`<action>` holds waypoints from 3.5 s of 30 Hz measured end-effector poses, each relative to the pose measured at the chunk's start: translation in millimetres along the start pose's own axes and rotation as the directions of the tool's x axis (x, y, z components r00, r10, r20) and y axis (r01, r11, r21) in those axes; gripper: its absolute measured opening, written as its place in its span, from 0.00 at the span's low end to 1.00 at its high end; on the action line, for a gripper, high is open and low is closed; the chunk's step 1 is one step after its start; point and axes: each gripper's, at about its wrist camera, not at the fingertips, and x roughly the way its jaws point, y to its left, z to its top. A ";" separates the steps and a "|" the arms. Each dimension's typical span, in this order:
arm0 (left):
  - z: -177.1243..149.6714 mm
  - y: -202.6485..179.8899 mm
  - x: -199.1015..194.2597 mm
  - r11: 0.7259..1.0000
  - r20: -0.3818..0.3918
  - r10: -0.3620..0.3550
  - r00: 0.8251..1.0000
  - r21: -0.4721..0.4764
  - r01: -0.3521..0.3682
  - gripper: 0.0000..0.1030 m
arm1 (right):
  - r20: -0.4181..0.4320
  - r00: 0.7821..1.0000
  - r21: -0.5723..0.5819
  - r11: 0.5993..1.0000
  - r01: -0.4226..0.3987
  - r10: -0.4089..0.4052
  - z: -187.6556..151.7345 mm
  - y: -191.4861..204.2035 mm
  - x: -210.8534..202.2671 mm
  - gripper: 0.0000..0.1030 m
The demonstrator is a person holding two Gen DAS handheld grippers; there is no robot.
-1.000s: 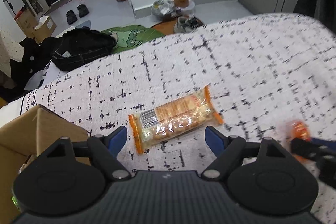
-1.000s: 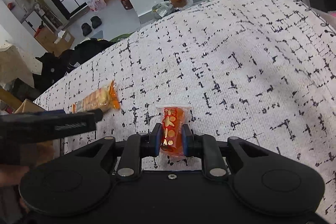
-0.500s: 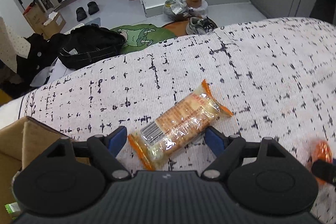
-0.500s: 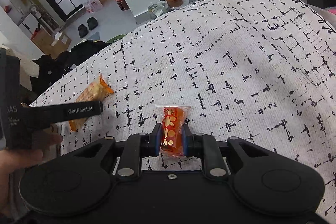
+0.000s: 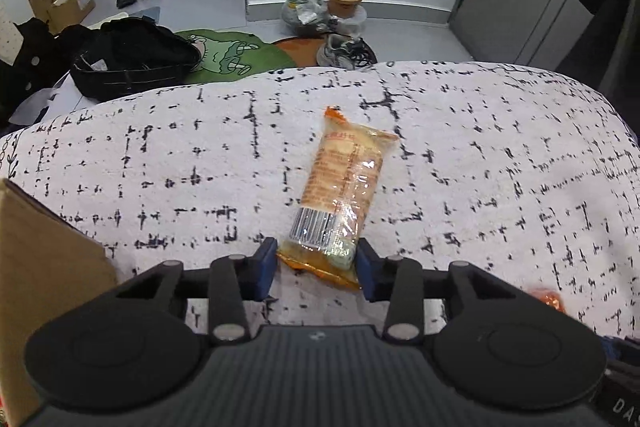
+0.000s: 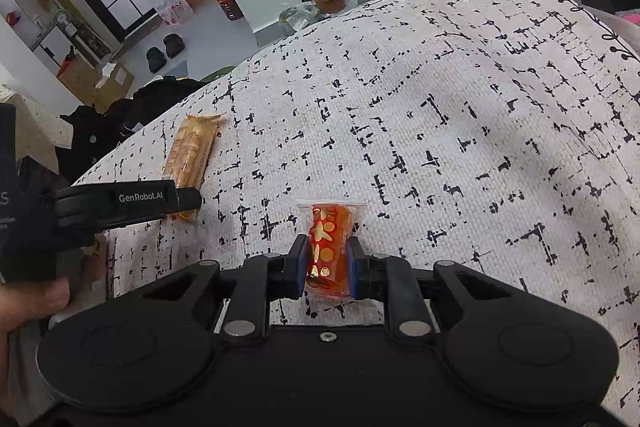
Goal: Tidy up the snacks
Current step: 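Lift the wafer pack with the left tool while the right tool holds the orange candy, then carry both items over the box and open both tools to drop them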
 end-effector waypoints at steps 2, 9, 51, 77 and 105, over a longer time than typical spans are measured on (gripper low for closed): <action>-1.7 -2.5 -1.6 1.000 -0.001 -0.007 1.000 0.001 0.007 0.37 | 0.002 1.000 -0.001 1.000 0.001 -0.001 0.0 -0.3 -0.8 0.19; -9.8 -7.3 -12.0 0.999 -0.029 -0.048 0.998 0.000 0.048 0.31 | 0.016 1.000 -0.010 1.000 0.004 -0.004 1.0 0.8 -4.8 0.19; -33.4 -5.2 -70.6 0.997 0.068 -0.073 0.995 0.013 0.072 0.32 | 0.087 0.993 -0.070 0.994 0.090 -0.084 -10.5 26.7 -27.2 0.27; -37.3 11.7 -108.4 0.996 0.137 -0.083 0.987 -0.006 0.085 0.32 | 0.127 0.987 -0.152 0.981 0.119 -0.100 -6.3 57.1 -34.0 0.17; -49.4 107.1 -191.7 0.992 0.276 -0.032 0.961 -0.105 0.063 0.32 | 0.188 0.971 -0.242 0.965 -0.103 0.150 -20.8 156.1 -77.0 0.17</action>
